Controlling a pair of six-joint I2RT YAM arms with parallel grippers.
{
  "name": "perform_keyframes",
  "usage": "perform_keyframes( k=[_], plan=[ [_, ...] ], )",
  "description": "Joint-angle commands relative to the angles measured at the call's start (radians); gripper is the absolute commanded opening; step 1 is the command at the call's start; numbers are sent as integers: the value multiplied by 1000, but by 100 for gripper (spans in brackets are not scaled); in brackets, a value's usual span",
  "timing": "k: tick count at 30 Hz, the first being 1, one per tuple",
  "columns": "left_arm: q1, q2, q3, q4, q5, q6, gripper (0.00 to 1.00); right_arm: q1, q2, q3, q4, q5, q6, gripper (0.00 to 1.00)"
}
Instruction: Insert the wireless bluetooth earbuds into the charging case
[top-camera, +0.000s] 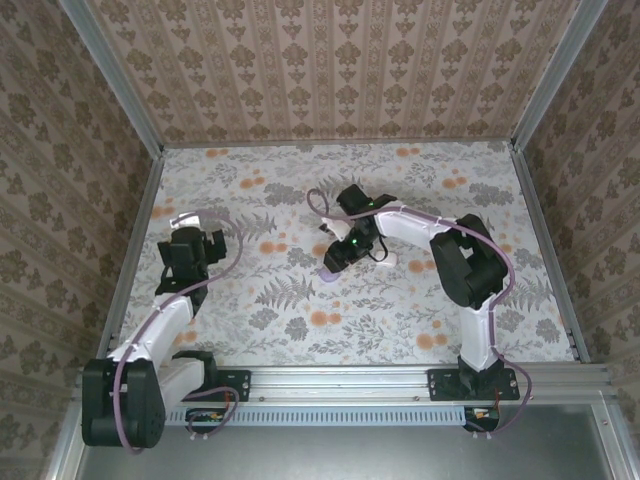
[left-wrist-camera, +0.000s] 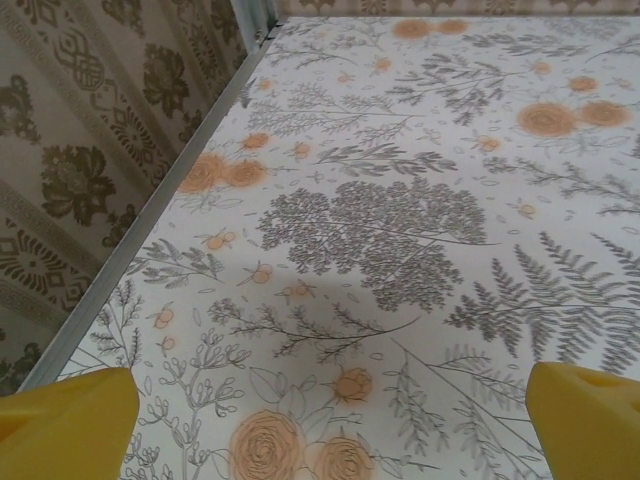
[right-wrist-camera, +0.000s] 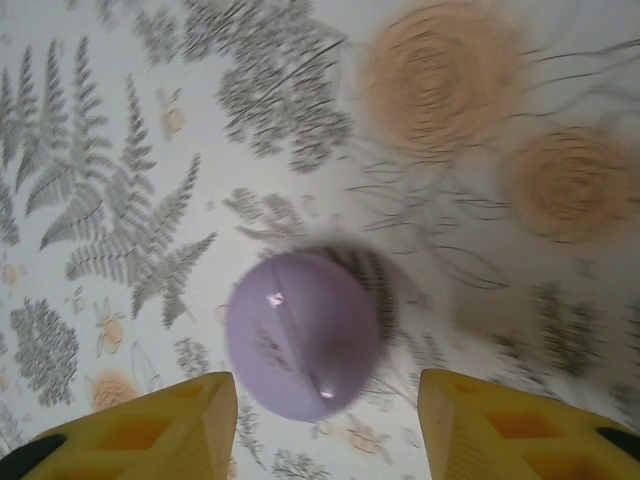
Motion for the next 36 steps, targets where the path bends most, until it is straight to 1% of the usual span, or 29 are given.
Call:
perform_keyframes(
  k=[1,2,4,5,6,8,9,10,11,13,15,16,17,18,19,20,21,22,23,25,27,28,29,30,32,33,34,35,36],
  plan=[
    [22,28,-36,113,1,44,100,-51,-140,-31,66,118,23,54],
    [24,36,-42,140,3,58,100,-70,-186,-64,102,148,23,58],
    [25,60,-55,193,2,74,100,-113,-277,-142,203,217,23,73],
    [26,76,-64,227,1,81,100,-135,-327,-194,258,259,22,98],
    [27,92,-73,266,1,87,100,-154,-377,-249,319,317,16,100],
    [34,148,-97,374,1,109,100,-188,-469,-356,434,434,-30,100],
    [42,192,-114,478,-3,126,100,-208,-512,-419,505,494,-50,100],
    [40,211,-109,496,0,125,100,-231,-549,-471,567,529,-61,100],
    [44,232,-122,569,27,132,100,-266,-586,-522,628,542,-68,100],
    [44,260,-139,650,54,83,100,-335,-651,-641,768,537,-67,100],
    [43,414,-191,913,92,101,100,-393,-688,-779,948,538,-68,100],
    [45,493,-199,999,158,120,100,-414,-695,-833,1021,535,-71,100],
    [22,548,-175,1028,110,157,100,-438,-695,-889,1115,528,-64,100],
    [13,507,-132,862,87,140,100,-455,-701,-895,1095,532,-31,100],
    [19,481,-85,736,92,119,100,-469,-698,-906,1112,509,-15,100],
    [29,507,-41,720,84,121,100,-480,-695,-924,1146,485,6,100],
    [37,500,-55,727,103,109,100,-488,-679,-969,1254,463,42,100],
    [45,495,-46,698,110,100,100,-489,-660,-1004,1346,440,42,100],
    [42,499,-50,720,109,103,100,-487,-641,-1017,1374,423,32,100],
    [43,498,-48,709,120,109,100,-479,-582,-1059,1486,422,20,100],
    [42,500,-43,710,147,123,100,-485,-536,-1107,1603,452,38,100],
    [42,499,-44,706,148,123,100,-485,-504,-1123,1658,430,26,100],
    [42,498,-43,702,149,121,100,-485,-437,-1152,1801,406,18,100],
    [41,500,-43,706,149,123,100,-484,-431,-1165,1843,419,20,100],
    [40,500,-43,706,149,123,100,-498,-483,-1092,1614,400,33,100],
    [42,500,-44,706,150,124,100,-507,-451,-1049,1596,421,58,100],
    [42,499,-44,706,151,123,100,-520,-451,-1019,1539,463,92,100],
    [41,499,-43,705,151,123,100,-536,-463,-1004,1481,478,116,100],
    [42,500,-44,706,152,123,100,-534,-454,-1016,1521,480,114,100]
  ],
)
